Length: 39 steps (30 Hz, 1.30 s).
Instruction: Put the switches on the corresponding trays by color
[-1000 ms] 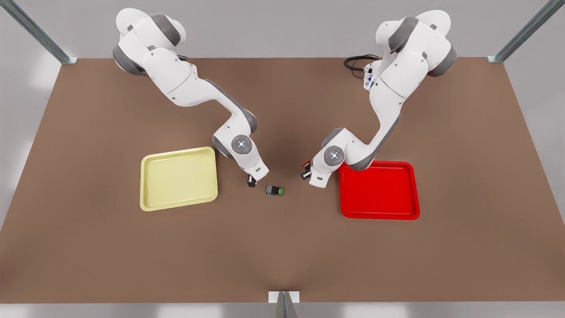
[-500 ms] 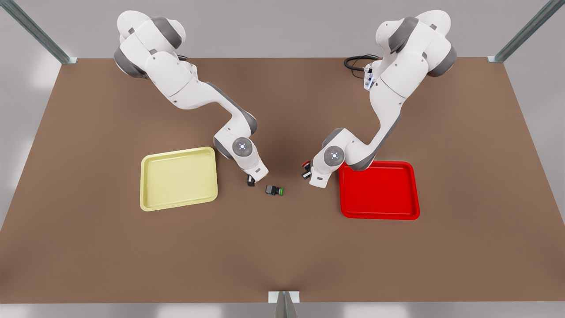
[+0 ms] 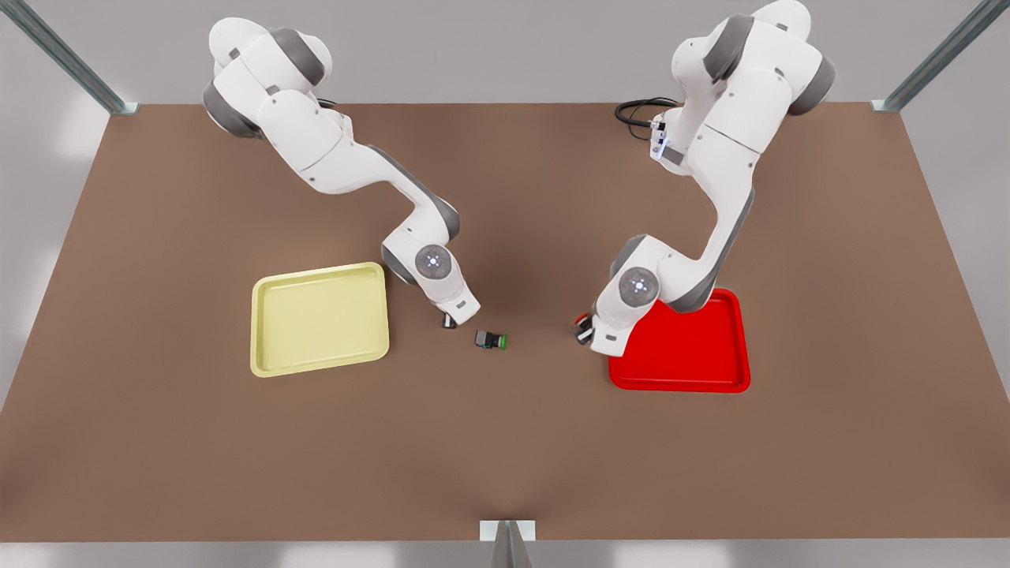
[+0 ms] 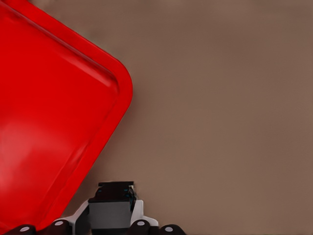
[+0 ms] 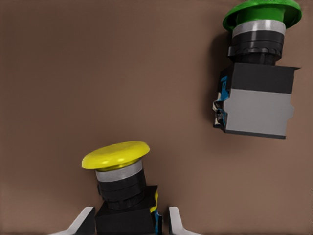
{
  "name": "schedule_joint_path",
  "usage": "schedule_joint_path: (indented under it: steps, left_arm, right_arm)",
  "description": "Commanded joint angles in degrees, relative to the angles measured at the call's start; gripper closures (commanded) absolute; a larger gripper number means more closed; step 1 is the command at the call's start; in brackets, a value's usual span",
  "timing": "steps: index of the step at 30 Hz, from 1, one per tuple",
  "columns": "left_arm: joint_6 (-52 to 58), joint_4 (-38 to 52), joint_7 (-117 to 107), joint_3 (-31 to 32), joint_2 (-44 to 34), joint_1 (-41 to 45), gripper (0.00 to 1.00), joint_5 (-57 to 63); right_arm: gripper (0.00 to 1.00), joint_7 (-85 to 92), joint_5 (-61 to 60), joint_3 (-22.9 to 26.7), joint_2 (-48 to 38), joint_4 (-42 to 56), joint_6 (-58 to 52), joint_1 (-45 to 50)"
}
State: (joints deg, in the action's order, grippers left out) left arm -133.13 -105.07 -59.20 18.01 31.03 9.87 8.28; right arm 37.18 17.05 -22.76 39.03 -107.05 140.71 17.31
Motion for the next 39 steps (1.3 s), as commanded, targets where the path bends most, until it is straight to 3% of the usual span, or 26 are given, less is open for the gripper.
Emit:
schedule_joint_path:
  steps: [1,8,10,11,12,13,18,22,25,26,28,31,32,37,39]
  left_arm:
    - [0.2,-0.2,1.5,-0.4,-0.5,0.1,0.46,-3.5]
    - [0.9,-7.0,27.6,-14.9,-2.6,0.1,0.46,-4.3]
    - [0.9,-10.5,33.3,-17.6,-3.0,0.1,0.46,-4.3]
    - [1.2,-11.8,35.3,-17.7,-3.2,0.1,0.42,-4.3]
    - [1.1,-12.7,37.0,-18.8,-3.4,0.1,0.15,-4.3]
    - [1.6,-12.6,37.0,-18.8,-3.6,0.1,0.00,-4.4]
    - [5.5,-11.4,37.2,-17.9,-8.7,0.1,0.00,-6.4]
    - [11.8,-4.1,37.2,-12.9,-14.3,0.1,0.00,-7.4]
    - [21.6,6.6,40.2,-10.0,-17.1,-0.6,0.00,-8.0]
    - [28.0,10.0,45.4,-10.7,-18.5,-0.6,0.00,-8.8]
    - [42.9,18.2,58.9,-18.0,-20.5,-0.6,0.00,-12.4]
    - [53.8,28.2,59.7,-17.7,-19.7,-3.1,0.00,-11.7]
    - [54.2,28.4,59.7,-17.7,-19.7,-3.1,0.00,-11.7]
    - [55.8,31.0,59.5,-17.7,-18.5,-3.1,0.00,-10.7]
    - [56.2,31.2,58.9,-17.6,-18.3,-3.1,0.00,-10.9]
  right_arm:
    - [0.55,0.0,0.0,0.0,0.0,0.0,0.0,0.0]
    - [0.57,0.6,0.0,0.0,-0.2,0.3,-0.3,-0.4]
    - [0.57,0.5,-0.1,-0.1,-1.9,2.0,-5.9,-0.7]
    - [0.56,0.0,-0.2,-0.1,-2.5,1.9,-6.6,-0.7]
    - [0.56,-0.2,-0.5,-0.1,-3.6,1.5,-6.9,-0.8]
    - [0.55,-0.3,-0.6,-0.1,-4.0,1.5,-7.7,-0.9]
    - [0.54,1.1,-0.8,-0.5,-5.6,2.2,-9.3,-6.9]
    - [0.54,9.9,-0.9,-0.5,-9.5,-0.2,-12.3,-15.4]
    - [0.54,15.2,-0.9,-0.5,-13.1,-5.9,-9.9,-20.3]
    - [0.54,16.2,-0.9,-0.5,-13.5,-6.5,-9.8,-20.9]
    - [0.54,17.8,-0.8,-0.5,-14.4,-8.8,-8.6,-23.9]
    - [0.54,21.7,-0.8,-0.5,-17.2,-14.2,-5.0,-28.7]
    - [0.00,21.6,-0.8,-0.5,-18.7,-14.7,-5.8,-28.8]
    - [0.00,22.7,-0.8,-0.5,-19.6,-14.3,-7.0,-29.1]
    - [0.00,21.6,-4.6,-0.6,-24.3,-11.4,-14.5,-28.9]
